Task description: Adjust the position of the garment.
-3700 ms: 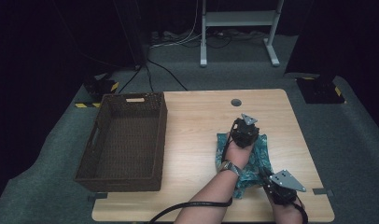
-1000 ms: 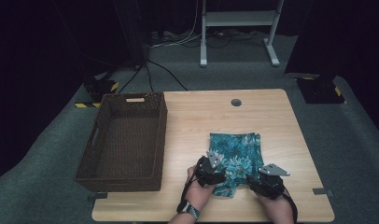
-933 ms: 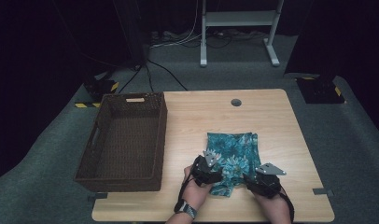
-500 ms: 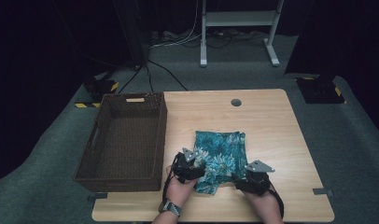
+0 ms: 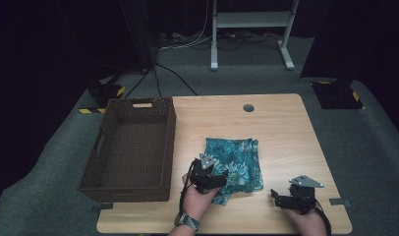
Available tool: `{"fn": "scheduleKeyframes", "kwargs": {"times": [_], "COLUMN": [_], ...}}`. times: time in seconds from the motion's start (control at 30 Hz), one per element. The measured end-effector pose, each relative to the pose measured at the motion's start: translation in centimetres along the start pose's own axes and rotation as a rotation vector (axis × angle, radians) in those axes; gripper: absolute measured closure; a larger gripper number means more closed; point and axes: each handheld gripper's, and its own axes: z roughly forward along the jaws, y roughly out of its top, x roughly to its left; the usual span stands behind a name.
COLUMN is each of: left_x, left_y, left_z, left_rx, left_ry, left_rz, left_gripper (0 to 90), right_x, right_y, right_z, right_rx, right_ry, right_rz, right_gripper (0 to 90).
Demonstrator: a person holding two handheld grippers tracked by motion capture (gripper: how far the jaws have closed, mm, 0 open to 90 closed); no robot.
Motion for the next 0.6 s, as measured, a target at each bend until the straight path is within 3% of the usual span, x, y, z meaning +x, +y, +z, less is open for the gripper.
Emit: {"fn": "scheduleKeyframes", "kwargs": {"times": [0.07, 0.13, 0.27, 0.37, 0.43, 0.53, 0.6], "left_x": [0.0, -1.3, -2.4, -2.4, -3.4, -3.6, -4.0], "left_y": [0.0, 0.3, 0.0, 0.0, -0.7, -1.0, -1.7], "left_z": [0.0, 0.4, 1.3, 1.3, 2.7, 3.1, 4.1], "left_rx": [0.000, 0.015, 0.040, 0.040, 0.080, 0.089, 0.122], "left_ry": [0.000, -0.007, -0.007, -0.007, -0.015, -0.015, -0.014], "left_rz": [0.000, 0.019, 0.032, 0.032, 0.048, 0.049, 0.069], "left_gripper": [25.7, 25.9, 27.0, 27.5, 29.7, 30.3, 30.3], "right_x": [-0.2, -0.7, -0.9, -0.9, -0.9, -1.0, -0.9], "right_y": [-0.1, -0.4, -0.6, -0.6, -0.7, -0.7, -0.7], "right_z": [-0.1, -0.3, -0.3, -0.3, -0.4, -0.4, -0.5], "right_rx": [0.005, 0.012, 0.015, 0.015, 0.011, 0.009, 0.010], "right_ry": [-0.002, -0.016, -0.020, -0.018, -0.002, 0.002, 0.004], "right_rz": [0.003, -0.004, -0.012, -0.015, -0.016, -0.014, -0.013], "right_gripper": [5.5, 2.7, 0.3, 0.3, 0.4, 0.4, 0.4]}}
